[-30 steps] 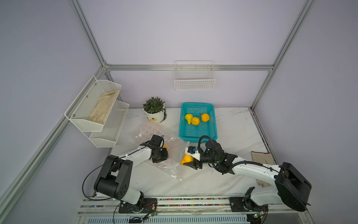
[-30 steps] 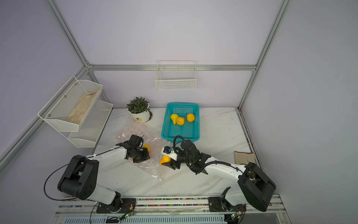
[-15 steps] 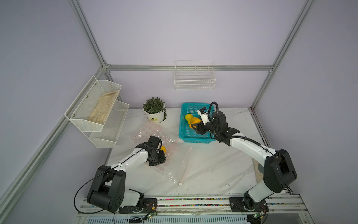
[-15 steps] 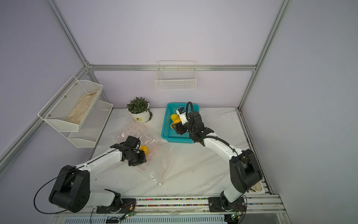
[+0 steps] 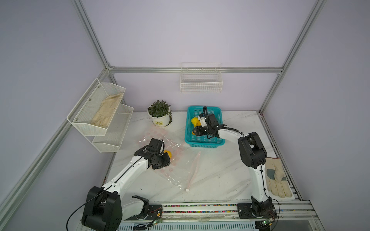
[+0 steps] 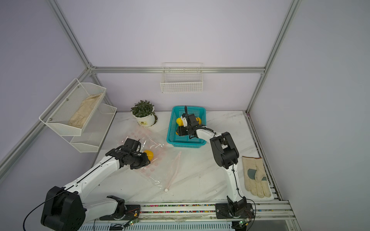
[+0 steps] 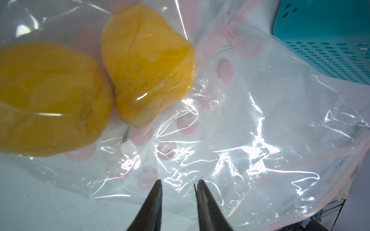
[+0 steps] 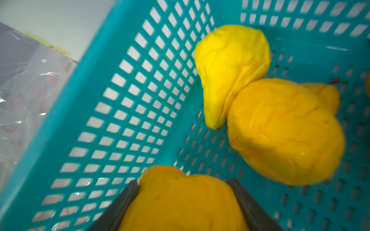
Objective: Open the zip-top bag and take out the pear
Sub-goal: Place the pear in the basket, then open the zipper of the food storage bag at the center of the board.
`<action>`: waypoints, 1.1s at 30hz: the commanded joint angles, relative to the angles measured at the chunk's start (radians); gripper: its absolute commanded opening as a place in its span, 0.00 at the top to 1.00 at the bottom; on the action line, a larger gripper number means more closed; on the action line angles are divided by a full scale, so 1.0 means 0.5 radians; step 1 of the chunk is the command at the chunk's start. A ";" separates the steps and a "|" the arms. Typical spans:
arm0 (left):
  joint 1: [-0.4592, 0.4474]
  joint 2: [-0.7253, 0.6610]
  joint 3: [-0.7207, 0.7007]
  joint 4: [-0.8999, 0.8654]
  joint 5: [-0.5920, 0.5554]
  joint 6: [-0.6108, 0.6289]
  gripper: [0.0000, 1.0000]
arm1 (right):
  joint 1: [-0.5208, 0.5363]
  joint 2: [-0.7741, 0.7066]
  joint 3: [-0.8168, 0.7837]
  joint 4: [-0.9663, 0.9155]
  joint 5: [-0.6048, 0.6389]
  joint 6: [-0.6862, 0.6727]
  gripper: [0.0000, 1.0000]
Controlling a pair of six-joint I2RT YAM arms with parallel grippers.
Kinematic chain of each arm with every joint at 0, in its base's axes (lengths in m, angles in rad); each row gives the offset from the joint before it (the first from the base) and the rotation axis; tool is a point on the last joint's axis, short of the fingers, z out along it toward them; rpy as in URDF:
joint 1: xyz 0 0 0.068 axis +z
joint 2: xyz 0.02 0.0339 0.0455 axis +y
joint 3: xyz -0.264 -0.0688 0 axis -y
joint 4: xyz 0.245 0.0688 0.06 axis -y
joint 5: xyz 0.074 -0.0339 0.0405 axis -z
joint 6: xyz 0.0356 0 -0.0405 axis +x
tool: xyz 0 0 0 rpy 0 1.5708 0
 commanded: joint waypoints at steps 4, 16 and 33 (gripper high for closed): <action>0.011 -0.097 0.139 -0.016 0.088 0.042 0.70 | 0.006 0.085 0.114 0.177 -0.106 0.116 0.39; -0.490 -0.042 0.334 -0.041 -0.096 -0.039 0.64 | 0.007 -0.391 -0.143 0.223 -0.069 0.001 0.13; -1.352 0.755 0.739 -0.402 -0.644 -0.340 0.44 | -0.041 -1.213 -0.805 0.048 0.025 -0.040 0.13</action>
